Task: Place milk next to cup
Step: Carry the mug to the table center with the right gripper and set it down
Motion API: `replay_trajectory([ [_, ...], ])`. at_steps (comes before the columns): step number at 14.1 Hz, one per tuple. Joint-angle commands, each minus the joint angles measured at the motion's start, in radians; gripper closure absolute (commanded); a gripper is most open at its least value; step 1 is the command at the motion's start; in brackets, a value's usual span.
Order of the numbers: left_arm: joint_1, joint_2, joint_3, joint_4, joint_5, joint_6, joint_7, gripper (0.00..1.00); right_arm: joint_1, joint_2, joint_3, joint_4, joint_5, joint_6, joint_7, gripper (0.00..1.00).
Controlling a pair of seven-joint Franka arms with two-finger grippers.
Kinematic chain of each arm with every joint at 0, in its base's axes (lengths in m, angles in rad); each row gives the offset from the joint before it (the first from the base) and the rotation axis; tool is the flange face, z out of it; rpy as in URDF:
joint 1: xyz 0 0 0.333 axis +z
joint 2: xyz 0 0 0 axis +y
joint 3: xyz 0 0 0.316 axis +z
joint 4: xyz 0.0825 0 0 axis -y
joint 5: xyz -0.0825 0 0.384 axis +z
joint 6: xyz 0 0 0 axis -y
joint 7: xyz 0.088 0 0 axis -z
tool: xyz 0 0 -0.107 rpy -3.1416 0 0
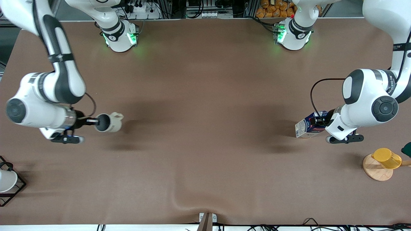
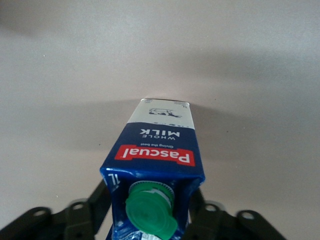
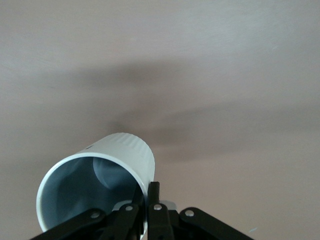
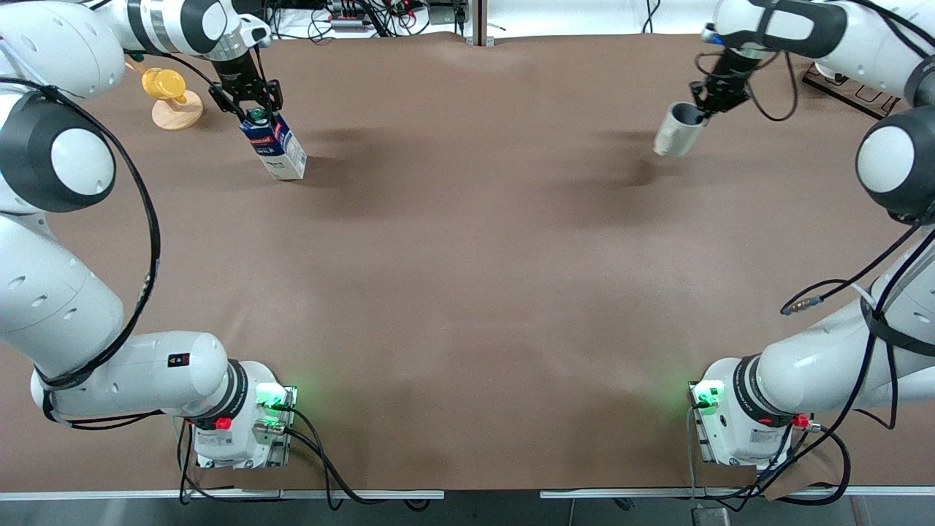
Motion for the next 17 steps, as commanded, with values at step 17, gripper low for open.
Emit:
replay_trajectory([
  [17, -0.007, -0.074, -0.144, 0.156, 0.009, -0.235, 0.017, 0.72, 0.627, 0.342, -0.019, 0.35, -0.002, 0.232, 1.375, 1.0],
])
